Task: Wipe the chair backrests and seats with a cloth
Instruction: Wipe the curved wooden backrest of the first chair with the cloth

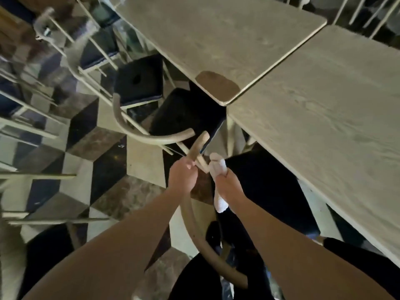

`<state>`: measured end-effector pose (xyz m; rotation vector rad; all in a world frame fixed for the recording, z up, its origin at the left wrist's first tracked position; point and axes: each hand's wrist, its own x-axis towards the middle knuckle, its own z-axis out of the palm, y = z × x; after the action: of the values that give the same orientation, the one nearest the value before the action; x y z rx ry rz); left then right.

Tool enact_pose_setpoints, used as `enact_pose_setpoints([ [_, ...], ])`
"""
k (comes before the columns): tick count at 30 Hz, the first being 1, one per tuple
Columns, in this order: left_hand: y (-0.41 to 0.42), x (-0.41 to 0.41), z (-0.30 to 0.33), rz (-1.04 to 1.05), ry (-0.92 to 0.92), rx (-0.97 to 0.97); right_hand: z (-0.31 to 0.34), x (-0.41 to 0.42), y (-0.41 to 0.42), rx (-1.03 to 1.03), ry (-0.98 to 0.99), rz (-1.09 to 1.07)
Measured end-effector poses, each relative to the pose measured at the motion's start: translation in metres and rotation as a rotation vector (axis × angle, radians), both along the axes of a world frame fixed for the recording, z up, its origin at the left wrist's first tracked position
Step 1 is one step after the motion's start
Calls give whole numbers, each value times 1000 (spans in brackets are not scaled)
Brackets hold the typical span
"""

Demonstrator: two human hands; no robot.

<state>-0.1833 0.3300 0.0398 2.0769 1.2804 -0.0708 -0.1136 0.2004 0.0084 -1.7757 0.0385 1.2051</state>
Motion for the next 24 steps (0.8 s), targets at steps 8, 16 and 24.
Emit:
enact_pose_setpoints([
  [8,48,-13,-40,-227,67,-27,-19,8,64,43,316,-280],
  [16,60,-3,-61,-355,90,185,-43,45,108,43,302,-456],
  [24,66,5,-55,-274,83,120,-50,41,159,69,319,-423],
])
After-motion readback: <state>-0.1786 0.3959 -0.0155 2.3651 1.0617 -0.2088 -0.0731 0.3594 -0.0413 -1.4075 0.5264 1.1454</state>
